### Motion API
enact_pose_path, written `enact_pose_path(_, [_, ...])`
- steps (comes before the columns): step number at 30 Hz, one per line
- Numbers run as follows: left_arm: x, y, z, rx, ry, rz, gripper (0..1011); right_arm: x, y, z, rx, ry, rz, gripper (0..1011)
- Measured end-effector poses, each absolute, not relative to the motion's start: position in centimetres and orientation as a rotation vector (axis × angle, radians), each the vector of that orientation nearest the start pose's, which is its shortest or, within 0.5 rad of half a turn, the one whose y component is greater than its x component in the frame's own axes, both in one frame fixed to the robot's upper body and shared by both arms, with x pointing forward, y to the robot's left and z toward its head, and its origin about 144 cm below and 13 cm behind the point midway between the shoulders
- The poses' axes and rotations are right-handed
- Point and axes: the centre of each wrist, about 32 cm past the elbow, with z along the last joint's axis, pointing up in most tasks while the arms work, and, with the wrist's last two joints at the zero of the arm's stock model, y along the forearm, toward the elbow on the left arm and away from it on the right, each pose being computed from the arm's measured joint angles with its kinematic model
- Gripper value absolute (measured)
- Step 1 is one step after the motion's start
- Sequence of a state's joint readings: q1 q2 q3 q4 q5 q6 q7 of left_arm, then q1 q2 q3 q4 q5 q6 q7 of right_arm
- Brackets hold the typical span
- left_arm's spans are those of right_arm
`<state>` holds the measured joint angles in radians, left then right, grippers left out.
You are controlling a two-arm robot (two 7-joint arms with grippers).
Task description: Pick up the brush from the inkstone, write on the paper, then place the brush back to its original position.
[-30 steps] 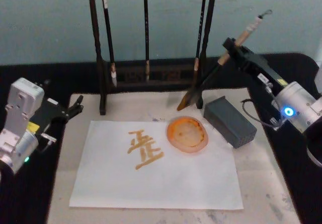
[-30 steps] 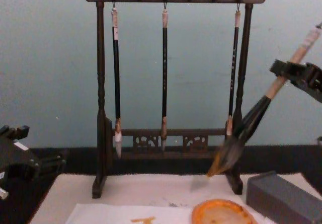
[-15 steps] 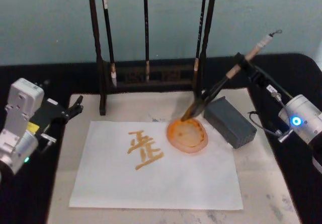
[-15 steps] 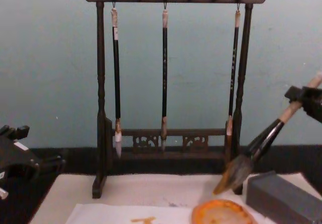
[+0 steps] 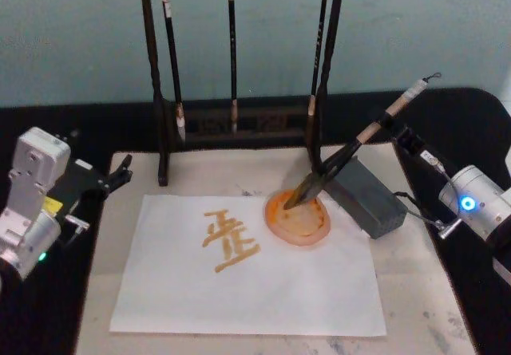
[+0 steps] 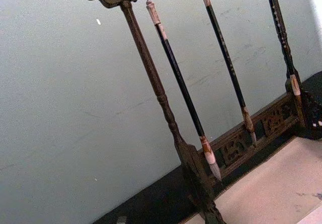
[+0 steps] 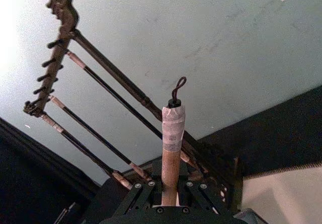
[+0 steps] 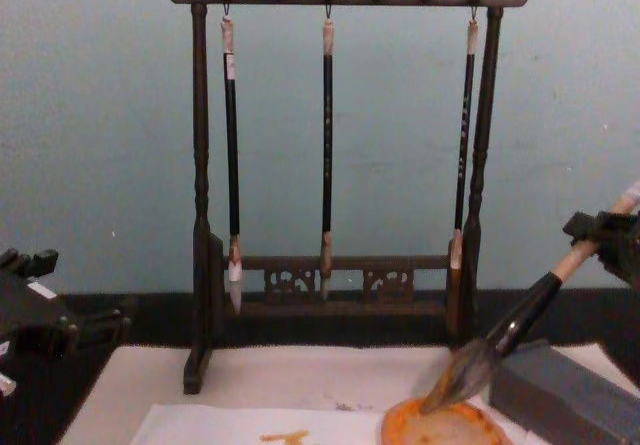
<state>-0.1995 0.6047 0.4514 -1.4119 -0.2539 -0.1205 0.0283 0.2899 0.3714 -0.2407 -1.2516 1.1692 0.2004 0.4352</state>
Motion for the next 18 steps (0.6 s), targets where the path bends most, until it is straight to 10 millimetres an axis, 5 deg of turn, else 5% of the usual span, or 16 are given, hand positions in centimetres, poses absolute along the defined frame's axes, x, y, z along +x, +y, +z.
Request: enact_pose_path(18, [48.9, 31.0, 114.0, 0.304, -0.285, 1.248, 1010, 53.6, -30.1, 113.2, 0.479, 0.77, -0.957, 175])
